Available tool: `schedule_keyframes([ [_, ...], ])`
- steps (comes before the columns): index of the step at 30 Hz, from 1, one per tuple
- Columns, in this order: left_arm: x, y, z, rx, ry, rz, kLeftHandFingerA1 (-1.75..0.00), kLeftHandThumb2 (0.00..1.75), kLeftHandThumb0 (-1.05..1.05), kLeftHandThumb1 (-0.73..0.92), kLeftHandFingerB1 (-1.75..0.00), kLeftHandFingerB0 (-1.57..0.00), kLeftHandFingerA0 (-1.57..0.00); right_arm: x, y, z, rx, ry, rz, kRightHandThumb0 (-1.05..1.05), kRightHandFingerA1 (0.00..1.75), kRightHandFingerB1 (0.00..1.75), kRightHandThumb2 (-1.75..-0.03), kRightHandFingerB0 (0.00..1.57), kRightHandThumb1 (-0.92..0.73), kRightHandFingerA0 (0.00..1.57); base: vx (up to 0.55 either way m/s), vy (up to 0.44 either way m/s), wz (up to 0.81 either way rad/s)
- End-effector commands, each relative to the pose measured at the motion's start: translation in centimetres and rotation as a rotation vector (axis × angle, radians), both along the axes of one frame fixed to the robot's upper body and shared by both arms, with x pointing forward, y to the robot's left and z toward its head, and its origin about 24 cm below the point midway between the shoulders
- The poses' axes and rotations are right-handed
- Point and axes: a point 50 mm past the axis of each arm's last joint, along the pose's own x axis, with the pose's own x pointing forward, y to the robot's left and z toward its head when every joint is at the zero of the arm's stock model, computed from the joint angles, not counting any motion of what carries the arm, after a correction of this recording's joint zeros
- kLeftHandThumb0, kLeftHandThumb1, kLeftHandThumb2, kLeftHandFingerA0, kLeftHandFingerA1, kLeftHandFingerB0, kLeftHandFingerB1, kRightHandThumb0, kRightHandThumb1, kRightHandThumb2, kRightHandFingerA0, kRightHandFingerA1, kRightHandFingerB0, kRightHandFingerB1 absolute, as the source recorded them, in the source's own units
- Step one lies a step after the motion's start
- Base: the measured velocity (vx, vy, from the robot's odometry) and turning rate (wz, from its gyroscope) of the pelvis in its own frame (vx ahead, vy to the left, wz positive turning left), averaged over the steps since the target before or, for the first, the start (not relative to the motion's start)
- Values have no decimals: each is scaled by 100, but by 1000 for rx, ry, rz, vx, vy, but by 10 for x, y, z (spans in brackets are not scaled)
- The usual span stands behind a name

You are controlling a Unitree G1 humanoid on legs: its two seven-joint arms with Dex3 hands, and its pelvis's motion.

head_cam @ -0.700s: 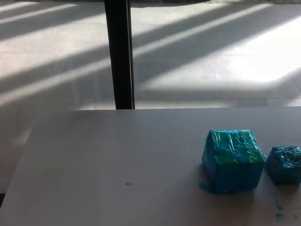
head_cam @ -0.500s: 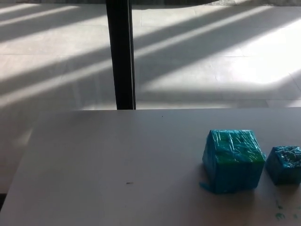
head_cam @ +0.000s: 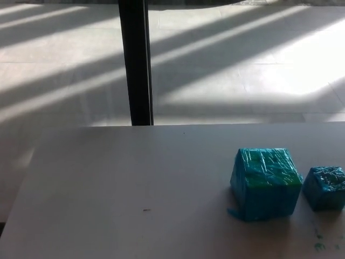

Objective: The robot uses its right hand to pick up the small cube kept on the middle on the desk and place it on the bigger cube kept next to it

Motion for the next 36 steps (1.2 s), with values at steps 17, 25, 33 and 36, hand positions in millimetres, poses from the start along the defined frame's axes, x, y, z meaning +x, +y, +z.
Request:
schedule_keyframes([
  [17, -2, 7, 5, 14, 9, 12, -56, 61, -74, 68, -40, -52, -51, 83, 40, 144, -226, -340, 277, -56, 54, 44, -80, 26, -47, 28, 0, 0, 0],
  [25, -3, 6, 4, -3, -3, 24, -59, 61, -72, 70, -43, -53, -52, 114, 93, 144, -302, -248, 544, -46, 45, 38, -71, 21, -58, 24, 0, 0, 0],
  [33, -4, 7, 6, 26, 21, -21, -55, 62, -72, 72, -39, -46, -47, 133, 118, 119, -321, -103, 745, -54, 47, 39, -75, 17, -51, 21, 0, 0, 0],
  [36, -3, 8, 6, 22, 18, -4, -56, 62, -72, 71, -40, -47, -48, 139, 125, 112, -325, -71, 782, -54, 49, 40, -76, 17, -48, 23, 0, 0, 0],
])
